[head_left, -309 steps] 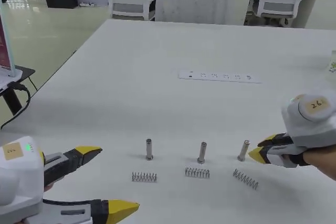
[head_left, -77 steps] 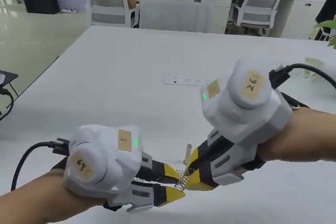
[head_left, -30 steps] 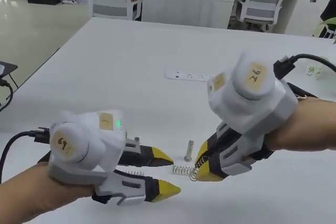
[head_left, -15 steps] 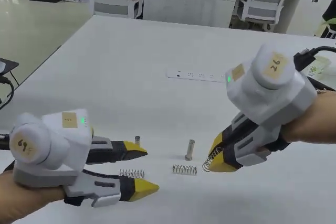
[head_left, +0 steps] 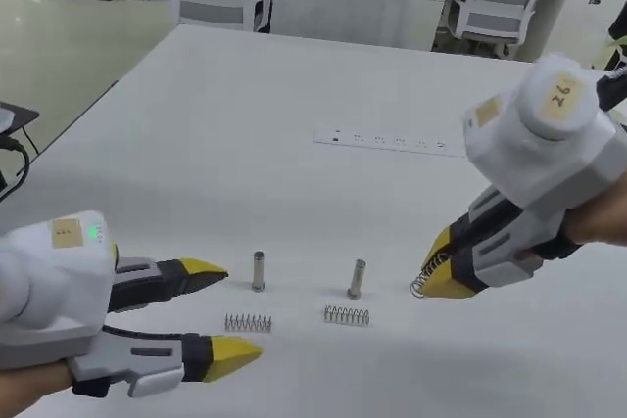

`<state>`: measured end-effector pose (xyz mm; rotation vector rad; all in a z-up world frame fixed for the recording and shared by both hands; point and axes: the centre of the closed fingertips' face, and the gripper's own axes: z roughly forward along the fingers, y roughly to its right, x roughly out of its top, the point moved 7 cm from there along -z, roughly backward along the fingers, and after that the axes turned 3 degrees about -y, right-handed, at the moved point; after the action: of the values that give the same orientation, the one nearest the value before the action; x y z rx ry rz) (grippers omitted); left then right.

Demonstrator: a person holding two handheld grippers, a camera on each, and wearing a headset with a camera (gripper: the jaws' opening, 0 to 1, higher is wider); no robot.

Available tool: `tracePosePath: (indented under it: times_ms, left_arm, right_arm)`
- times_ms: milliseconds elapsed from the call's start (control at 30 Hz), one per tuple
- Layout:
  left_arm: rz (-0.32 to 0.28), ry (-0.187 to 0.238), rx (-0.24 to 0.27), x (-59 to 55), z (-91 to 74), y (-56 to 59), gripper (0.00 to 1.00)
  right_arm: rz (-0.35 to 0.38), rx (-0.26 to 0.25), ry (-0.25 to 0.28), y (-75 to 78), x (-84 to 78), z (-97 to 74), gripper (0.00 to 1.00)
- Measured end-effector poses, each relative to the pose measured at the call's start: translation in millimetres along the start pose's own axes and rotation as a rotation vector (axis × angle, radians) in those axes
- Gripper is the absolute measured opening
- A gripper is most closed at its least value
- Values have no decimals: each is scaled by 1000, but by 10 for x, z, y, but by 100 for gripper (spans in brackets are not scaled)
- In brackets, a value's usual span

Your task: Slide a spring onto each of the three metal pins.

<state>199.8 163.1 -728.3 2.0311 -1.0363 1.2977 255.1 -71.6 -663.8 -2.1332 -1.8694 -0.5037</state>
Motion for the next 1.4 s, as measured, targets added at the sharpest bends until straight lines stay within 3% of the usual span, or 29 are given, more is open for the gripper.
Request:
tracePosePath:
  times_ms: [600, 1033, 1400]
  left_arm:
    - [-73, 13, 74, -105, -109, -63, 67]
    - [-87, 20, 92, -125, -101, -72, 70]
    - [-89, 21, 103, -139, -101, -93, 70]
  right_arm:
    - [52, -57, -38, 323, -202, -146, 9]
    - [53, -86, -120, 611, -332, 9, 9]
    - [42, -70, -169, 799, -369, 211, 9]
